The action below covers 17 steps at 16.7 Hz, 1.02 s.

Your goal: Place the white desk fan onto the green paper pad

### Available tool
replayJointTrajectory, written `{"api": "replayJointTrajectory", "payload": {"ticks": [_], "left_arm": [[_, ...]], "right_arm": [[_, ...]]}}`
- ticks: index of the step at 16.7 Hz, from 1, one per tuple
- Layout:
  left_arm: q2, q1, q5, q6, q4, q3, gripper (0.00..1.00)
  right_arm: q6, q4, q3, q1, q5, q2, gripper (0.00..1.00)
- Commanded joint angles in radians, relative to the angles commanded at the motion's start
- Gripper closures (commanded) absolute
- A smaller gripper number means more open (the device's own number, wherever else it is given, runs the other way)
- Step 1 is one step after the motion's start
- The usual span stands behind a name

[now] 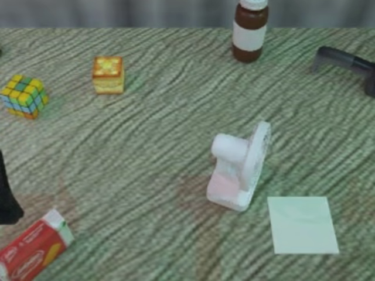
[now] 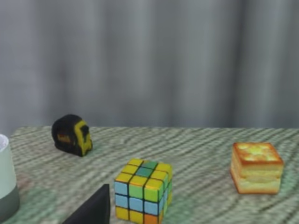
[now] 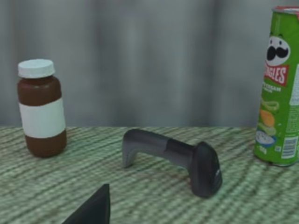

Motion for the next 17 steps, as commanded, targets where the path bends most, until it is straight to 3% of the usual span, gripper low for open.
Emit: {"api": "replayJointTrajectory", "payload": {"ticks": [4, 8, 17], "left_arm": [[0.0, 0.0, 0.0, 0.0, 0.0, 0.0, 0.0], [0.0, 0.0, 0.0, 0.0, 0.0, 0.0, 0.0], [0.0, 0.0, 0.0, 0.0, 0.0, 0.0, 0.0]], "right_arm": [[0.017, -0.03, 0.029, 0.013, -0.001, 0.031, 0.0], [0.12, -0.203, 0.209, 0.08, 0.0, 0.22, 0.0], [0.539, -0.794, 1.084, 0.323, 0.002, 1.116, 0.0]]}}
